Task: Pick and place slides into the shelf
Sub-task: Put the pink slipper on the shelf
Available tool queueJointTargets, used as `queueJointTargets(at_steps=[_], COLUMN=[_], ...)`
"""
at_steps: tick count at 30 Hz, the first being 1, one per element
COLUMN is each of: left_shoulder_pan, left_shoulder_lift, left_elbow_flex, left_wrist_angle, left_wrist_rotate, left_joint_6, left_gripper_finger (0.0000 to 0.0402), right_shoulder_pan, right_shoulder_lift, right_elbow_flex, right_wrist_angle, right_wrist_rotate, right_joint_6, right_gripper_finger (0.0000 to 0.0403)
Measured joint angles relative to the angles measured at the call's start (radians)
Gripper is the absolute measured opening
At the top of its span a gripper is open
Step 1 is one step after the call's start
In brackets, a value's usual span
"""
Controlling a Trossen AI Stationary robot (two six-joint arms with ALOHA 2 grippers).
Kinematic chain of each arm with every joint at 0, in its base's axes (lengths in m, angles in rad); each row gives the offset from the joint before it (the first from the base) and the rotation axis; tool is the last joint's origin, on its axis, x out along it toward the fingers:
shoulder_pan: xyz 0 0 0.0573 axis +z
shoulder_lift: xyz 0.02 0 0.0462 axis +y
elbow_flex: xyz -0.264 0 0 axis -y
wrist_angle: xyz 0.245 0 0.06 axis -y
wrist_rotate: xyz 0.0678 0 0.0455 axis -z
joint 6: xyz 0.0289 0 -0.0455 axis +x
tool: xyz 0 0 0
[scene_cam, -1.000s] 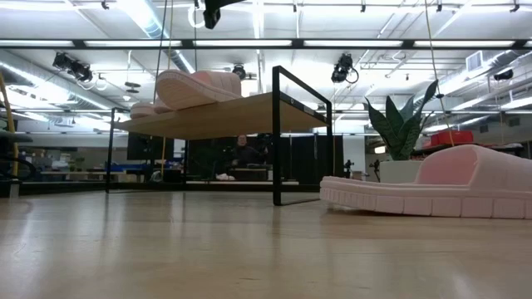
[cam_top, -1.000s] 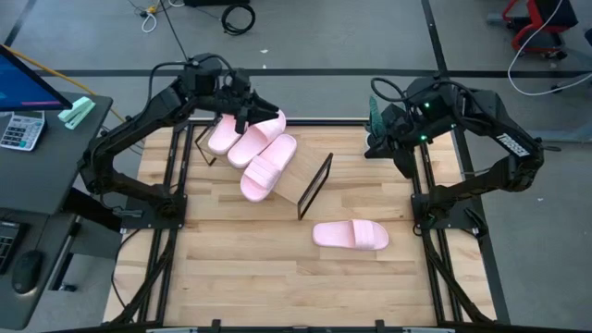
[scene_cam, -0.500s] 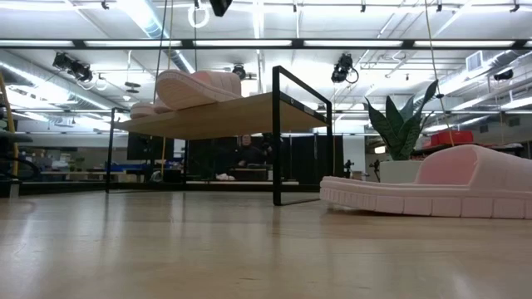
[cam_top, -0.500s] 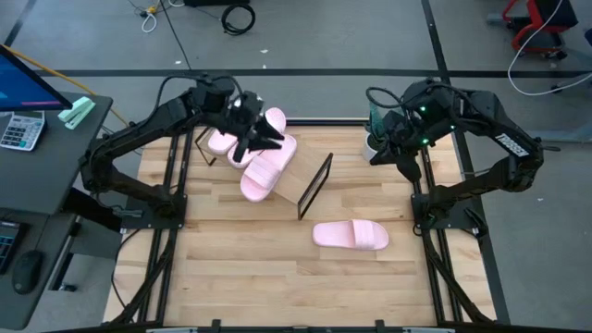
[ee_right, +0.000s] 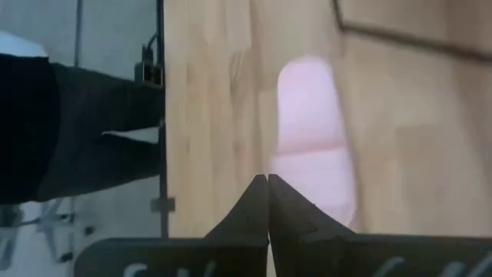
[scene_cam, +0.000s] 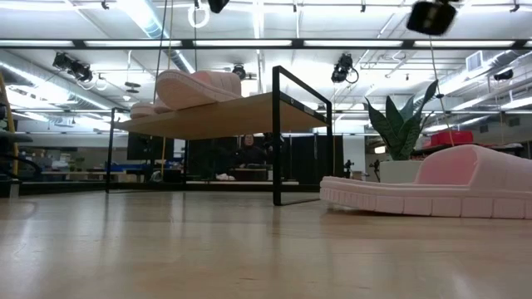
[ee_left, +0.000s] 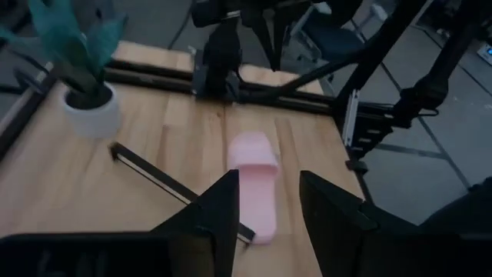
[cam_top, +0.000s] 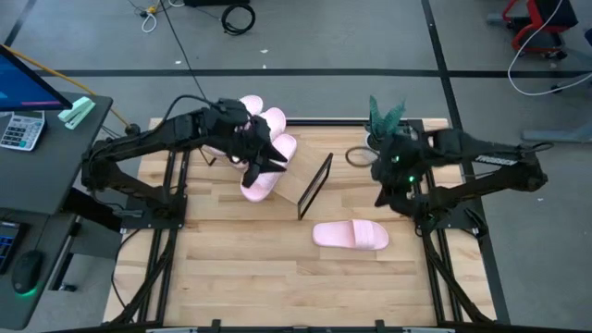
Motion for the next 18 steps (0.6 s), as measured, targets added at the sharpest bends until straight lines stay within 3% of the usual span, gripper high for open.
queueJointTargets(at_steps=[8,18], left_shoulder_pan=[-0.126,-0.243], left_shoulder_lift=[0.030,0.059], left_elbow_flex=[0.000,0.000], left_wrist_angle=[0.003,-0.023], left_wrist_rotate=[-0.133,-0.220], left_joint_6=[-0.089,-0.156], left_gripper_finger=[0.0142,0.0142], right_shoulder_pan=[0.126,0.231], right_shoulder_lift=[-0.130,-0.241], right_elbow_flex=[-0.268,-0.446], right_wrist_angle=[0.134,0.213], right_wrist_rotate=[0.025,0.085], right_joint_6=[0.206,0.430], right_gripper_finger=[0.0000,0.0000])
